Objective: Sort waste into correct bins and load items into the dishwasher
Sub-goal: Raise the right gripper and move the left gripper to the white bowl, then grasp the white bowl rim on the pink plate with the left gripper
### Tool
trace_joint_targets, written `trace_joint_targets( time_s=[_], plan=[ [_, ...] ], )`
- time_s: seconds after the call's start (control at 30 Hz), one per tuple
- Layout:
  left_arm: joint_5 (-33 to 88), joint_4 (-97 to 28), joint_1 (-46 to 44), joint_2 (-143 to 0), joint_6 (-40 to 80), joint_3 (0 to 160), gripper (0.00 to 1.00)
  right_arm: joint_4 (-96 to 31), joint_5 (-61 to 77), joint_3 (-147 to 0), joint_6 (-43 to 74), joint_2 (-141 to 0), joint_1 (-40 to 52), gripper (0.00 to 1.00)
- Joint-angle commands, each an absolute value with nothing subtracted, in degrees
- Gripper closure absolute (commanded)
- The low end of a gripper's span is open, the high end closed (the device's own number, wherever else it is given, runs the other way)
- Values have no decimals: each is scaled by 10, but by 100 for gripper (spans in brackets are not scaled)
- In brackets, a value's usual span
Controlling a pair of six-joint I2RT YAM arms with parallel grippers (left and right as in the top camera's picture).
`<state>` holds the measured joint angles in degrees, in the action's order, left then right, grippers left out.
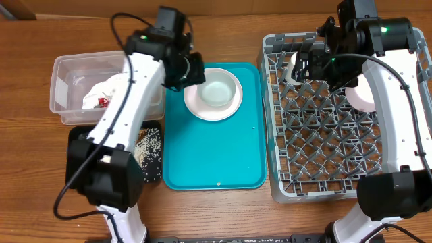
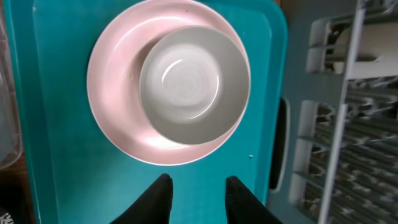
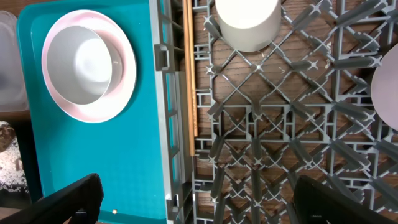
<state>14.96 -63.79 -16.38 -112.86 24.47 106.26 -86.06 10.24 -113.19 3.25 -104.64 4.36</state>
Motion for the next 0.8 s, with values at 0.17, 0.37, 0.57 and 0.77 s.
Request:
trace_joint_targets(
  time_s=[0.17,0.37,0.57,0.77],
  plan=[
    [-6,-623,-196,-1190,303,1074,62,-858,106,-1140,35,-1039,41,0],
    [-6,-595,-195,-1237,305,1074,54,-858,106,-1140,35,-1039,41,0],
    [1,-591,-195,-1283,305,1074,57,-858,106,-1140,35,-1039,41,0],
    [2,-593,-195,-1302,305,1074,80,-858,106,-1140,35,-1039,41,0]
  ],
)
